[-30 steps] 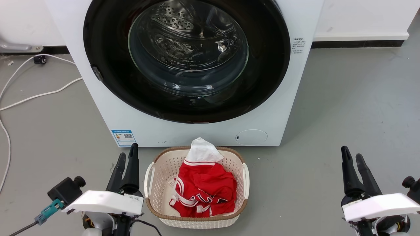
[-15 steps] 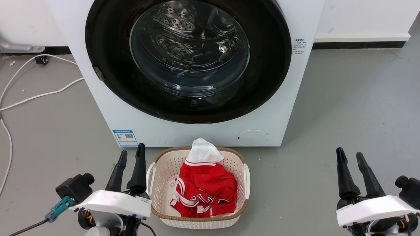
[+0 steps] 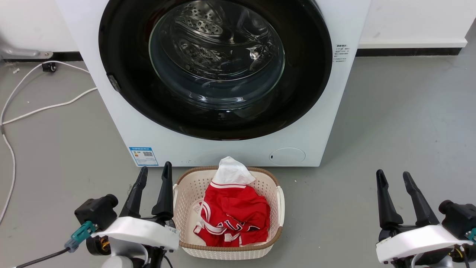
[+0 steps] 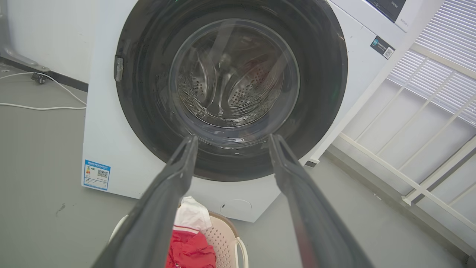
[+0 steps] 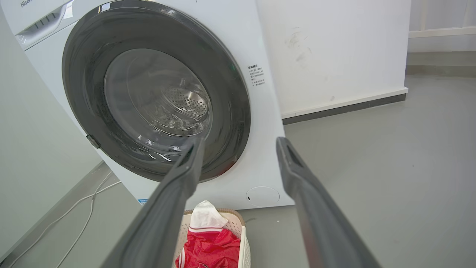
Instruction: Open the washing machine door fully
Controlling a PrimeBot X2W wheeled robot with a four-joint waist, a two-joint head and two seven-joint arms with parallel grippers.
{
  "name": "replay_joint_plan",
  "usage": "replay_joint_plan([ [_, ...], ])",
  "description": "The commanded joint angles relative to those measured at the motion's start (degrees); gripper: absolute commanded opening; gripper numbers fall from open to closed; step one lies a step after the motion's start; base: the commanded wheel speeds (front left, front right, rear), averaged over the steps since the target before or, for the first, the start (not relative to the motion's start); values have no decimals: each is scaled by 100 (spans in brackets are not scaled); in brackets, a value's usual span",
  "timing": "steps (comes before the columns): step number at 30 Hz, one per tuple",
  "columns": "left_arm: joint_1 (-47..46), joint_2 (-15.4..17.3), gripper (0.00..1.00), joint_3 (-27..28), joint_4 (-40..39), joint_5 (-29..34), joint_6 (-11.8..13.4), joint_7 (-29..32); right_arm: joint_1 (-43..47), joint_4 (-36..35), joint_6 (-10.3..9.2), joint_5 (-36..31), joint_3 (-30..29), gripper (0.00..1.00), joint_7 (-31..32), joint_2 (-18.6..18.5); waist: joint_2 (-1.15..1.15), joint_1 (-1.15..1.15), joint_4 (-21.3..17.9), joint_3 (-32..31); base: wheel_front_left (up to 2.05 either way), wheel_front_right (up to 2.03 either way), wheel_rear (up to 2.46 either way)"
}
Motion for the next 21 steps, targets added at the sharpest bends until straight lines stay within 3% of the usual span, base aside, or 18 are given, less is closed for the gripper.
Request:
replay_joint_plan([
  [1,-73,14,100,-17,-68,152,-4,-63,-17,-96,0,-164,3,100,-45,10,0,0,3,-1,0,0,0],
  [21,-55,14,100,-152,-44,1270,25,-322,105,-241,0,-1260,55,100,-196,14,0,0,37,-7,0,0,0],
])
